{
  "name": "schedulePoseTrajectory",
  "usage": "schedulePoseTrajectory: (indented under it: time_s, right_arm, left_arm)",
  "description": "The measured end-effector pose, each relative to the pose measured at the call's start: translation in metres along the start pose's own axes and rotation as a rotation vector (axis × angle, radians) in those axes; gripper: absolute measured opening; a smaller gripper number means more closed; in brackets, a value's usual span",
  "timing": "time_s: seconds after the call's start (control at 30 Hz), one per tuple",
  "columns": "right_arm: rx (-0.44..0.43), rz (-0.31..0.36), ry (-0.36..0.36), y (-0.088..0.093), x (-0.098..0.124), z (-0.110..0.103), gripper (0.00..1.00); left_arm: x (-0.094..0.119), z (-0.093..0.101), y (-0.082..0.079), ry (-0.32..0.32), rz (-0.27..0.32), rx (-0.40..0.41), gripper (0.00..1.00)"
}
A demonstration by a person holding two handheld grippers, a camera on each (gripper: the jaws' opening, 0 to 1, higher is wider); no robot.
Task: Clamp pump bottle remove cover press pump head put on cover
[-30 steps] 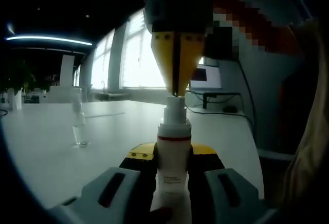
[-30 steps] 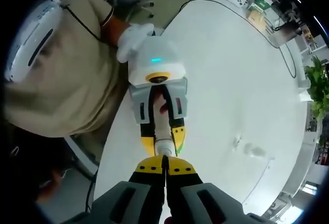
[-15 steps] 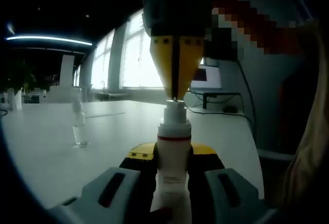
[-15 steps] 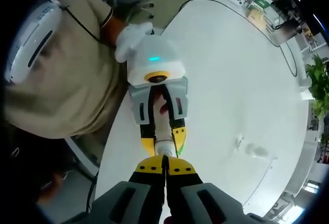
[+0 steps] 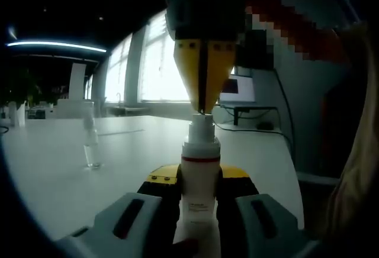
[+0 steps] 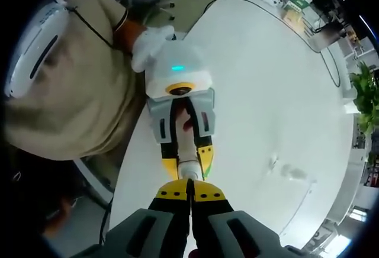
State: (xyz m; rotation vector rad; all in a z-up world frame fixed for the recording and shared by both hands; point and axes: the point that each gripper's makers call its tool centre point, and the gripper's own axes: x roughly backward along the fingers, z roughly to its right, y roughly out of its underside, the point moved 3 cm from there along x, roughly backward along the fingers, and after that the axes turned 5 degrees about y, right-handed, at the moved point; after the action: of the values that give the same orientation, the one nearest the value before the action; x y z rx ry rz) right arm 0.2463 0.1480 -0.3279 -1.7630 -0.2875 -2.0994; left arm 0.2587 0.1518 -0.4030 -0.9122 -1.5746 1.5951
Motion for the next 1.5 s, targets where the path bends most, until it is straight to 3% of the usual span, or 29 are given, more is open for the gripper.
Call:
schedulePoseTrajectory:
  time_s: [1.5]
  right_arm:
    - [0.011, 0.017, 0.011, -0.0031, 0.0008, 0.0016, 0.0]
  left_arm:
    - [-0.0001, 0.0029, -0.0001, 0.01, -0.002, -0.005, 0.14]
